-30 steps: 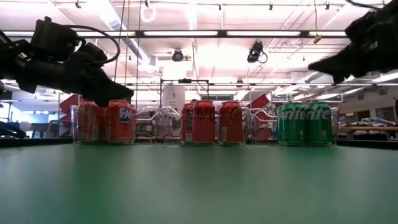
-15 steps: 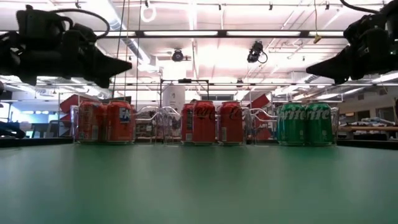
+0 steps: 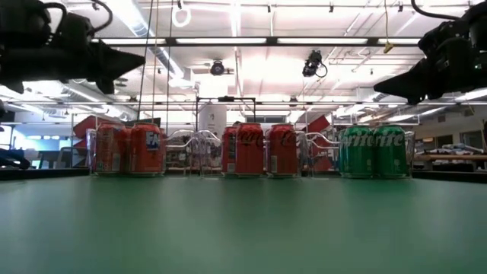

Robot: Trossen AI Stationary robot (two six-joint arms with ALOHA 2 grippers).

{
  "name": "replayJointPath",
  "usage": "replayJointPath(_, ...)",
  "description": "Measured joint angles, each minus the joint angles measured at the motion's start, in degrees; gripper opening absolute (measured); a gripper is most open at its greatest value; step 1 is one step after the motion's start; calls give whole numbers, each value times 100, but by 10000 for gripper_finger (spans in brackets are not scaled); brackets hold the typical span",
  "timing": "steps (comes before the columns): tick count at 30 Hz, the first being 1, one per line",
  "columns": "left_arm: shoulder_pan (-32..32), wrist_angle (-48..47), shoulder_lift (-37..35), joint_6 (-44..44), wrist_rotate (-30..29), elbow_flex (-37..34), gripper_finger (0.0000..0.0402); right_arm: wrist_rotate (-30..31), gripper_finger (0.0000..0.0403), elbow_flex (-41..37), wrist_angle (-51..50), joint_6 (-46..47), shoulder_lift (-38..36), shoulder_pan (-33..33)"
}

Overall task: Sort soda cans
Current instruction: Return to Home Position

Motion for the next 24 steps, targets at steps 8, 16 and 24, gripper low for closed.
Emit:
replayJointPath(8, -480, -709, -1040, 33, -416, 0, 1, -42, 0, 40, -148, -81, 2, -185)
replayJointPath(16, -945, -1717, -1666, 128, -741, 0, 1, -351, 0, 164, -638, -30, 2, -469)
replayJointPath(24, -1122, -1666, -1667, -32, -655, 0, 1, -792, 0, 3, 72, -25, 16, -666)
